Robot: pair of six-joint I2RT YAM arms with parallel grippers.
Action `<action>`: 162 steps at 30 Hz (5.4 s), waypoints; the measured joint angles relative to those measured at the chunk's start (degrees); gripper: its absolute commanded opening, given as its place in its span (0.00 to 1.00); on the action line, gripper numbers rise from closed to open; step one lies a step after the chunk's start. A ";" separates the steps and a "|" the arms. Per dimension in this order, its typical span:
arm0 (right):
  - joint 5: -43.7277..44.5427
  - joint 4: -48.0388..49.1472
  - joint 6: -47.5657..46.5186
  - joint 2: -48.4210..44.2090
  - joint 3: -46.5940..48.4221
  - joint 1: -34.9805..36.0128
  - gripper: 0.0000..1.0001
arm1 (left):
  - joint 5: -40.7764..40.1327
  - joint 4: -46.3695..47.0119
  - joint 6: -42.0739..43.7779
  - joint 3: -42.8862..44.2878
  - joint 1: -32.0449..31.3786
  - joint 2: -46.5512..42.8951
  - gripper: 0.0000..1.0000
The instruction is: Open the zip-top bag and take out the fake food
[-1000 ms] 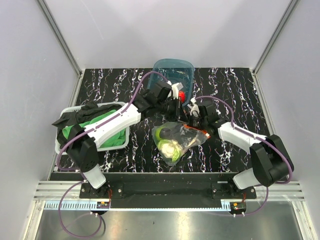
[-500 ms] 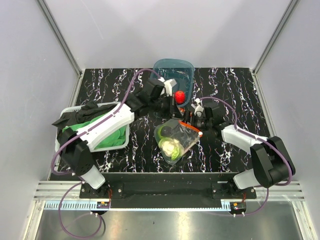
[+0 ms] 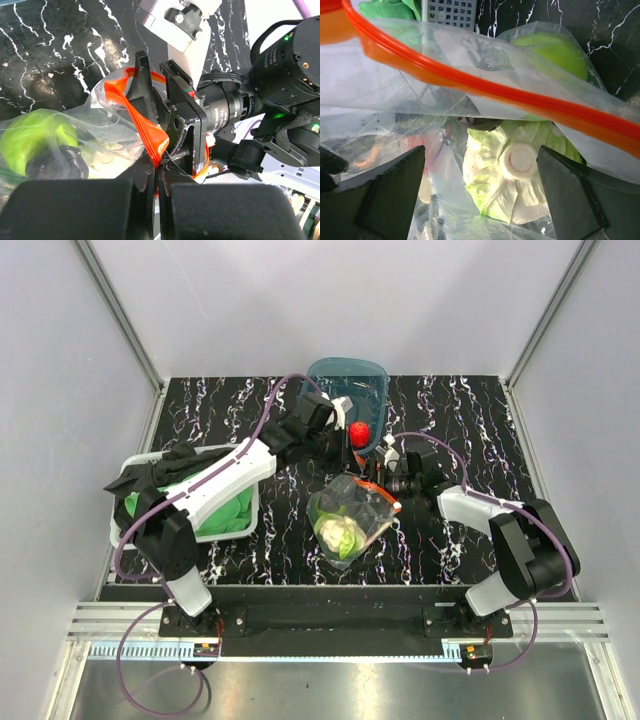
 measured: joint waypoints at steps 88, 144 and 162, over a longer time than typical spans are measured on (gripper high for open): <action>-4.63 6.40 4.94 14.71 10.60 10.38 0.97 | -0.70 0.26 4.79 -1.01 0.09 -1.22 0.00; 7.89 -23.41 -4.48 7.65 17.57 7.02 0.34 | -5.62 -0.11 6.60 -16.22 0.24 -15.26 0.00; 14.99 -43.15 -12.35 -0.31 30.95 7.08 0.27 | -7.39 -0.98 7.10 -19.76 0.55 -20.31 0.00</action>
